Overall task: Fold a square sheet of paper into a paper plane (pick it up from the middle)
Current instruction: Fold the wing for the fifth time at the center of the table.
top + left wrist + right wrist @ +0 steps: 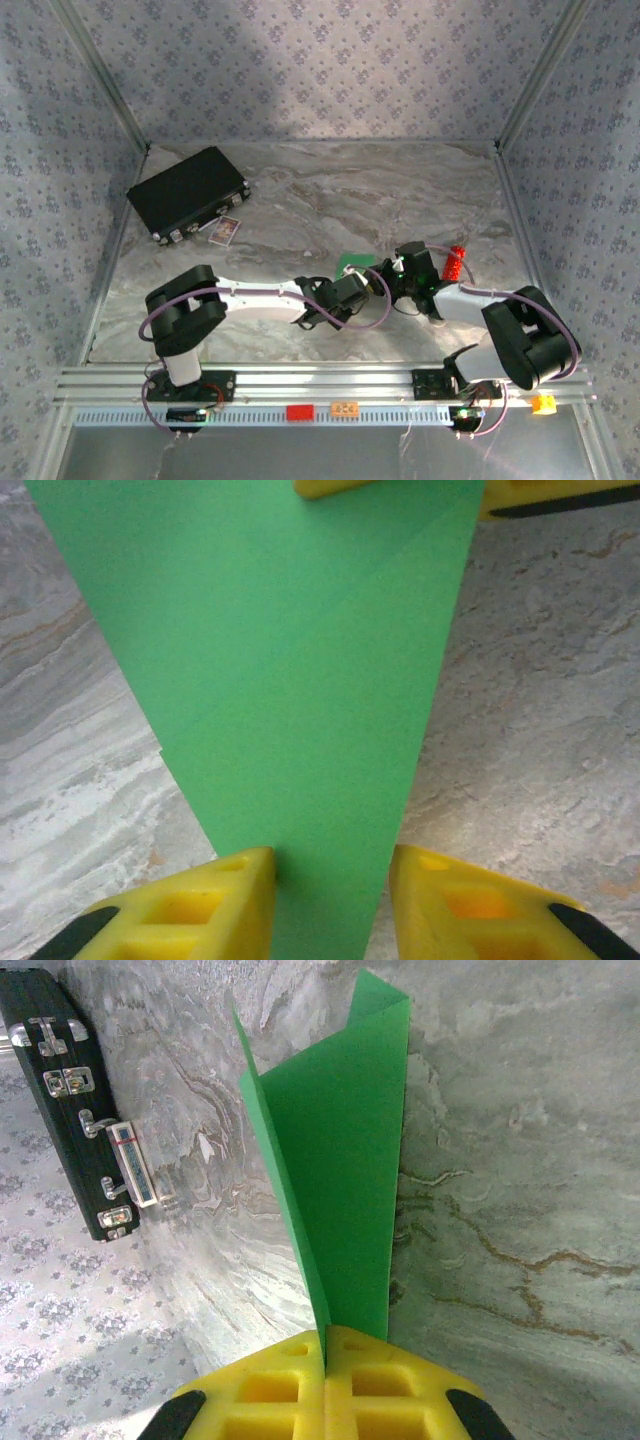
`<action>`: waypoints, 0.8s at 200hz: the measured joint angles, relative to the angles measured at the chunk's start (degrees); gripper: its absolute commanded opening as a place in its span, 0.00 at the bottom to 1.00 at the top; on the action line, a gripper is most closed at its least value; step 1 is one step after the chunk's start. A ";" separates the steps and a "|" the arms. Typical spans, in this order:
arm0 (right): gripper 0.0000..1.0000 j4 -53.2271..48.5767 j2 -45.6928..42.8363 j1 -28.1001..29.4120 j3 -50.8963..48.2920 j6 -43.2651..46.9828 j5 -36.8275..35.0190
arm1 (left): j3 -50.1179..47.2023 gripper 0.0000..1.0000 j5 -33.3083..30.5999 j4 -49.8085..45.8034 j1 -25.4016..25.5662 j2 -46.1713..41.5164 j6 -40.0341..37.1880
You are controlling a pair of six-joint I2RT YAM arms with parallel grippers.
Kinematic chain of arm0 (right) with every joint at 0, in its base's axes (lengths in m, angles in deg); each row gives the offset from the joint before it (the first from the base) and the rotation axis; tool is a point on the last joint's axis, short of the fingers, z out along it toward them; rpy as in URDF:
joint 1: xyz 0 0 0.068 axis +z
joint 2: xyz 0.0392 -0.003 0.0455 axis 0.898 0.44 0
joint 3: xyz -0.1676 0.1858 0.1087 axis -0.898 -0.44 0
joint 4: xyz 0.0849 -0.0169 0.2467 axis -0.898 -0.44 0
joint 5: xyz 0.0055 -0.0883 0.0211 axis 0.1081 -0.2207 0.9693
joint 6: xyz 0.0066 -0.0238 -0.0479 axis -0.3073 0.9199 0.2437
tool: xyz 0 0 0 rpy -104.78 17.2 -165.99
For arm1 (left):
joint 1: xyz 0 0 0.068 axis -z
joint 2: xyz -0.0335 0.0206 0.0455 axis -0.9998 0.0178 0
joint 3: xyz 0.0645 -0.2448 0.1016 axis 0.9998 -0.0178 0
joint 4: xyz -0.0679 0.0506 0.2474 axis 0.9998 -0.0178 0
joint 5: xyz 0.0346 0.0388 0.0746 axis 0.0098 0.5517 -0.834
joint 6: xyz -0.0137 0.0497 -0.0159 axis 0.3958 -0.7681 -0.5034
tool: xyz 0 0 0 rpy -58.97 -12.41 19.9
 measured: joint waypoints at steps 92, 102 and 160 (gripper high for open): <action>0.05 0.00 0.00 0.00 0.00 -0.17 -0.04 | -0.02 0.23 -0.85 0.00 0.33 0.00 -0.46; 0.05 0.00 0.00 0.00 0.00 -0.17 -0.04 | -0.02 0.22 -0.92 0.00 0.35 0.00 -0.46; 0.06 0.00 0.00 0.00 0.00 -0.15 -0.04 | -0.02 0.13 -1.22 0.02 0.70 0.00 -0.63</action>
